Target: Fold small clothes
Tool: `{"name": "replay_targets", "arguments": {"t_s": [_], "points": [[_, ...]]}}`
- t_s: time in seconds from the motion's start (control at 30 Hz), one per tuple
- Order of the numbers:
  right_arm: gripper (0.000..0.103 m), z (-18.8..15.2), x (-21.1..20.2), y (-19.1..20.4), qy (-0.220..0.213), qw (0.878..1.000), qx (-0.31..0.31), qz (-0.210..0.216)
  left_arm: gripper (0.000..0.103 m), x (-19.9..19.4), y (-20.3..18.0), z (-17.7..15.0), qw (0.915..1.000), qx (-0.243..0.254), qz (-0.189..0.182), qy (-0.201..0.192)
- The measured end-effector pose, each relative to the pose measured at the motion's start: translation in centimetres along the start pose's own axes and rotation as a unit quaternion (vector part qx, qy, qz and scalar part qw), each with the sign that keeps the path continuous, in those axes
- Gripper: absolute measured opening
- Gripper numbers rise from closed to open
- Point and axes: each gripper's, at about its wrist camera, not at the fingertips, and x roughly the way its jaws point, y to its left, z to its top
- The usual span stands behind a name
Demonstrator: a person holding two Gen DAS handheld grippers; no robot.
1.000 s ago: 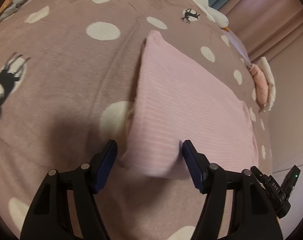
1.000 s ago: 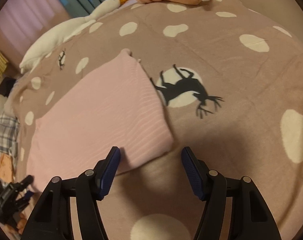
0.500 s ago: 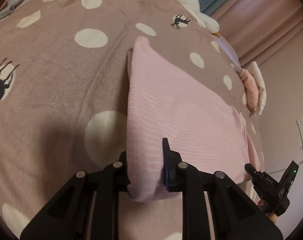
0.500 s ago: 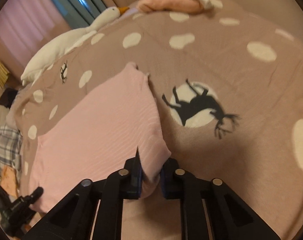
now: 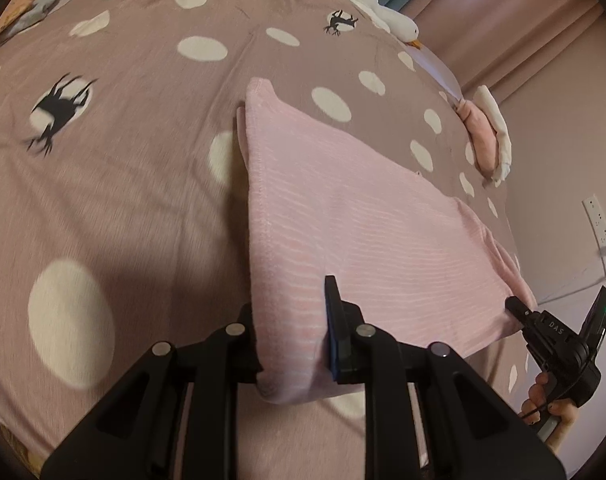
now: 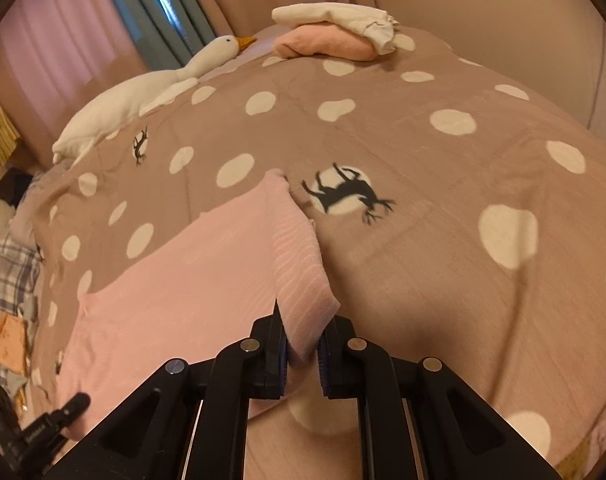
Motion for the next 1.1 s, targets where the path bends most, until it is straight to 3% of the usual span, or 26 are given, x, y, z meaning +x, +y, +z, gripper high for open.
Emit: {"name": "replay_targets", "arguments": {"t_s": [0.63, 1.1], "points": [[0.013, -2.3, 3.7, -1.3, 0.058, 0.997, 0.011, -0.056, 0.024, 2.6, 0.6, -1.3, 0.9982, 0.027, 0.052, 0.013], [0.013, -2.3, 4.3, -1.6, 0.072, 0.995, 0.02, -0.067, 0.027, 3.0, 0.7, -1.1, 0.9979, 0.031, 0.053, 0.019]]}}
